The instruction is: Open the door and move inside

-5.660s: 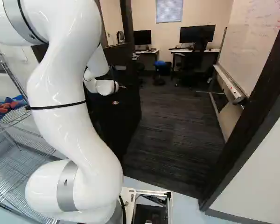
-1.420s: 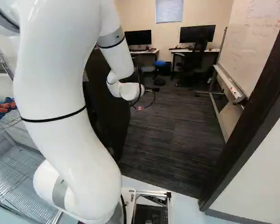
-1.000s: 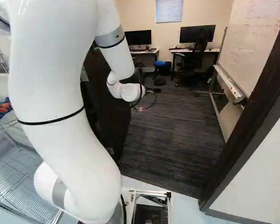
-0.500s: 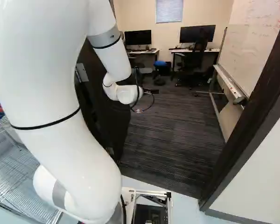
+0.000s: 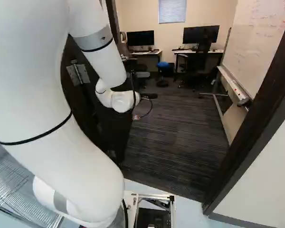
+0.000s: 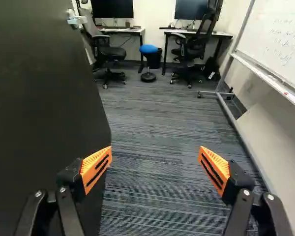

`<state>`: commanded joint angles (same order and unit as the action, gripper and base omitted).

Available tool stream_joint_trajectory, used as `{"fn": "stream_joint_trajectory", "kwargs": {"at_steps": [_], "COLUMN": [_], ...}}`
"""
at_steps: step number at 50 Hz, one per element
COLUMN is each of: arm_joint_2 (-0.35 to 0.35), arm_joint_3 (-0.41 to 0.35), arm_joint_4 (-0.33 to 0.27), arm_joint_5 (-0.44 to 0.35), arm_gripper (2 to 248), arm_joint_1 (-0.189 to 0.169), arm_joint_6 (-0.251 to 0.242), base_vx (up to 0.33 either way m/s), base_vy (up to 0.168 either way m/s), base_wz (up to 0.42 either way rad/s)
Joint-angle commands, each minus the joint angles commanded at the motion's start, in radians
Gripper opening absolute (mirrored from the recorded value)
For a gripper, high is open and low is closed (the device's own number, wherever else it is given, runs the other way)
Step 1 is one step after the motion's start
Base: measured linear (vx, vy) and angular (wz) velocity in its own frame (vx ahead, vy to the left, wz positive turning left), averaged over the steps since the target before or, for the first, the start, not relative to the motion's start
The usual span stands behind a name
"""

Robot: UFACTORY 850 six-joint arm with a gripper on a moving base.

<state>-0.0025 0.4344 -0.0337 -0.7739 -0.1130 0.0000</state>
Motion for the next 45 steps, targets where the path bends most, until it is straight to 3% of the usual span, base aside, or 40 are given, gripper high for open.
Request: {"fn": "stream_joint_trajectory", "kwargs": {"at_steps": [27,45], "arm_joint_2": [0.156,0.228], "arm_joint_3": [-0.193,-0.28], "arm_joint_4": [0.019,0.027], "arm_joint_5": [-0.055,-0.08], "arm_gripper": [247,247], "arm_joint_1": [0.063,0.091], "arm_joint_6": [0.0,0.0], "base_vx": [0.0,0.0], "base_vy": [0.0,0.0], "base_wz": [0.0,0.0]}}
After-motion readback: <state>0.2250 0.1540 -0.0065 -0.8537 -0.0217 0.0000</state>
